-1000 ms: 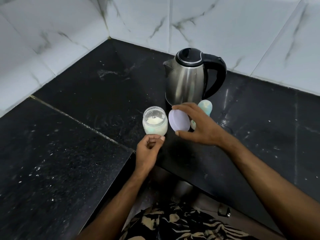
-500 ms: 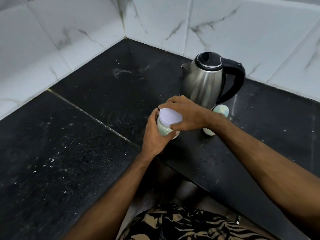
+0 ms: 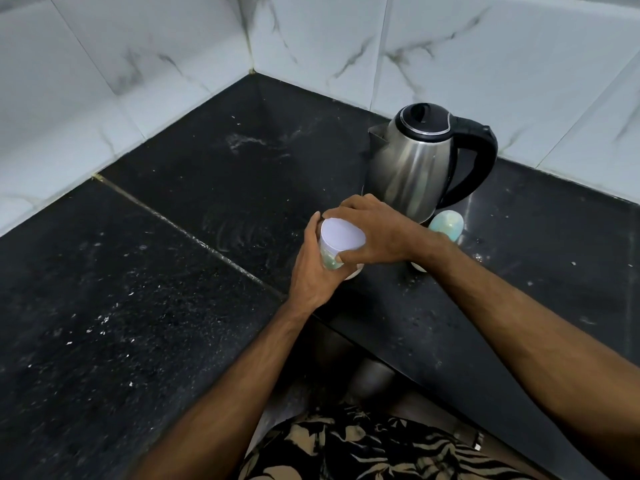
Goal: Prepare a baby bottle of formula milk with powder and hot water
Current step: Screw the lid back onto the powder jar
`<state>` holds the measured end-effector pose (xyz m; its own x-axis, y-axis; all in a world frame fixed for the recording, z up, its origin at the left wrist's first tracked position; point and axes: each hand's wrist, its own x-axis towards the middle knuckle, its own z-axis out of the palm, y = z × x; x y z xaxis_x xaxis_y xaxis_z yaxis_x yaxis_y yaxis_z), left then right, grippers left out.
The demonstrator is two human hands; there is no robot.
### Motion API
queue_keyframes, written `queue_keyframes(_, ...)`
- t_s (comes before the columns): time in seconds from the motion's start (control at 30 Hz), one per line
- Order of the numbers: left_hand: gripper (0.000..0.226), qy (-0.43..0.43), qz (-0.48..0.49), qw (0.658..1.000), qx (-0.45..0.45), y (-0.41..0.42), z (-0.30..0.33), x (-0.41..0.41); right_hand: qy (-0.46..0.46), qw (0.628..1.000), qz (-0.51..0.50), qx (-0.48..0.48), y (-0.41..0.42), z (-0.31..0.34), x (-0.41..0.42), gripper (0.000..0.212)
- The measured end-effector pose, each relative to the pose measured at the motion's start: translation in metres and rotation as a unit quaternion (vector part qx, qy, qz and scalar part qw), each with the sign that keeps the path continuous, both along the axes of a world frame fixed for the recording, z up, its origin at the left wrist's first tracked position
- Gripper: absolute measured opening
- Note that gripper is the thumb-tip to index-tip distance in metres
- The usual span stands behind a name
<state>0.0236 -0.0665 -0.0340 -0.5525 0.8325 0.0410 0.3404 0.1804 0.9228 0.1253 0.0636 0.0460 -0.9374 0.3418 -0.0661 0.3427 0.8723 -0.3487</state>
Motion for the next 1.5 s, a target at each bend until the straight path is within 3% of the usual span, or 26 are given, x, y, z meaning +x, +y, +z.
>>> queue_keyframes(0.17,0.112,-0.001,0.004,1.0,-0.004,-0.002,0.0,0.001,0.013,0.993,-0.077,0.09,0.0,0.004,0.012,0.077)
queue_keyframes(0.3,0.11,0.003,0.007,1.0,-0.004,-0.002,0.0,0.001,0.06,0.996,-0.066,0.028,0.003,0.003,0.017,0.074)
queue_keyframes(0.43,0.109,0.003,0.003,1.0,-0.009,-0.002,0.001,0.001,0.038,0.998,-0.009,-0.045,-0.006,0.002,0.013,0.078)
queue_keyframes(0.63,0.106,0.007,0.003,1.0,-0.012,-0.004,0.001,0.001,0.062,0.993,-0.084,0.059,-0.006,0.001,0.015,0.076)
queue_keyframes(0.8,0.1,0.001,-0.001,1.0,-0.006,-0.003,0.003,0.003,0.06,0.998,-0.026,-0.014,-0.008,-0.003,0.014,0.077)
queue_keyframes(1.0,0.101,0.001,0.003,1.0,-0.007,-0.003,0.003,0.003,0.05,0.993,-0.094,0.057,-0.01,0.0,0.014,0.084)
queue_keyframes(1.17,0.096,-0.009,0.0,1.0,0.001,-0.003,0.004,0.004,0.038,0.999,-0.025,-0.026,-0.012,0.001,0.011,0.083)
queue_keyframes(1.3,0.101,-0.009,-0.001,1.0,-0.012,-0.002,0.003,0.003,0.019,0.995,-0.09,0.042,-0.012,0.0,0.007,0.092)
queue_keyframes(1.5,0.096,-0.011,-0.001,1.0,0.007,-0.002,0.002,0.005,0.012,0.995,-0.018,-0.093,-0.006,-0.003,0.009,0.091)
